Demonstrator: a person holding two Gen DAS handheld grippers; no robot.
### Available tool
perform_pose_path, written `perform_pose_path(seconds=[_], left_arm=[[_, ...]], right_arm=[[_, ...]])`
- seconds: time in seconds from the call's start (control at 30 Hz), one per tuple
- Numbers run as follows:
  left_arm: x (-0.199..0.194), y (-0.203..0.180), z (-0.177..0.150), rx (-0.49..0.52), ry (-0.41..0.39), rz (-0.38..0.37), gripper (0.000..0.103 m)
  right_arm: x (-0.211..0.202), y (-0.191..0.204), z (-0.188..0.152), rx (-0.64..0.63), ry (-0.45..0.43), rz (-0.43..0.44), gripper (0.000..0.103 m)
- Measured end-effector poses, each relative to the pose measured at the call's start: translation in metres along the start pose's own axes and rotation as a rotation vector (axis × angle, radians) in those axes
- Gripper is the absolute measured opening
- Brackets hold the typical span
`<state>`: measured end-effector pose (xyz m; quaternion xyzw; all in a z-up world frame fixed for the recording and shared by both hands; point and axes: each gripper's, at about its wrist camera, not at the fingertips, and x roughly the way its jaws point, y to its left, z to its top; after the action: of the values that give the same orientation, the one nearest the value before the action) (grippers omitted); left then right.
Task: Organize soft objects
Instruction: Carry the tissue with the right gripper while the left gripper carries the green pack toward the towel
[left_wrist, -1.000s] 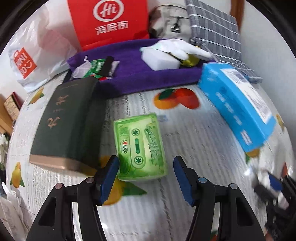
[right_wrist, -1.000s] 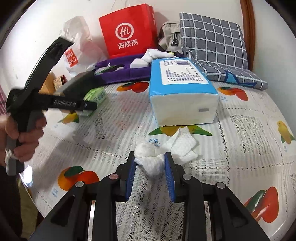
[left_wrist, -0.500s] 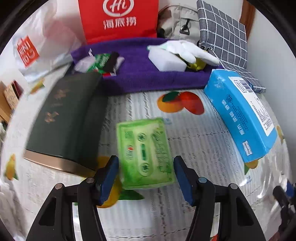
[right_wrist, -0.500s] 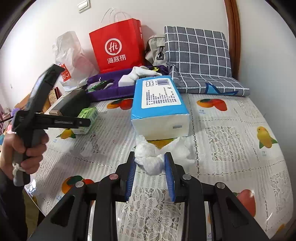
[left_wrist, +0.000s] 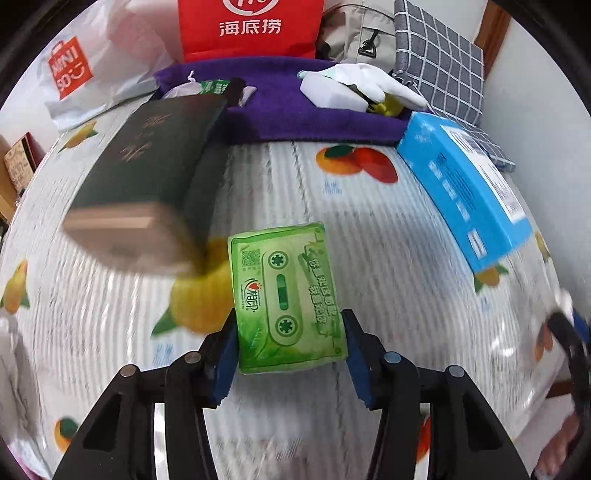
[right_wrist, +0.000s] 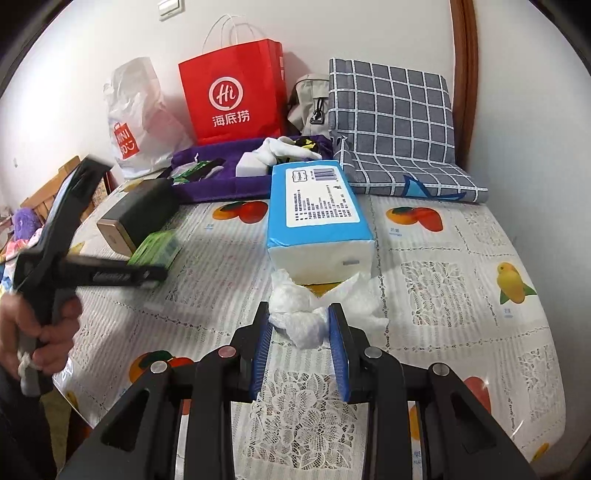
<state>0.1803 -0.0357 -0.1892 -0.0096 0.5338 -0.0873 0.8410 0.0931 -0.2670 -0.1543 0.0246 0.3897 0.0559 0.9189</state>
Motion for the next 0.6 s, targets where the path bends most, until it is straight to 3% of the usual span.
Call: perform_pose_path(seconds=[0.13,0.27,0.6], left_arm=[[-0.015,0.008,-0.02,-0.008,-0.001,-0.035,0.049],[-0.026,0.023,-0.03,-0.03,-0.021,-0.009,0.049],[-0.038,0.066,-0.021,-0.117,-0.074,0.009,0.049]], right_arm=[[0.018,-0.002,0.003,0.007,0.025,-0.033,0.03],[0.042,-0.004,0.006,0.023,0.039,0.004,0.03],[0.071,0.009,0.025,0.014,0.029,0.055,0.028]])
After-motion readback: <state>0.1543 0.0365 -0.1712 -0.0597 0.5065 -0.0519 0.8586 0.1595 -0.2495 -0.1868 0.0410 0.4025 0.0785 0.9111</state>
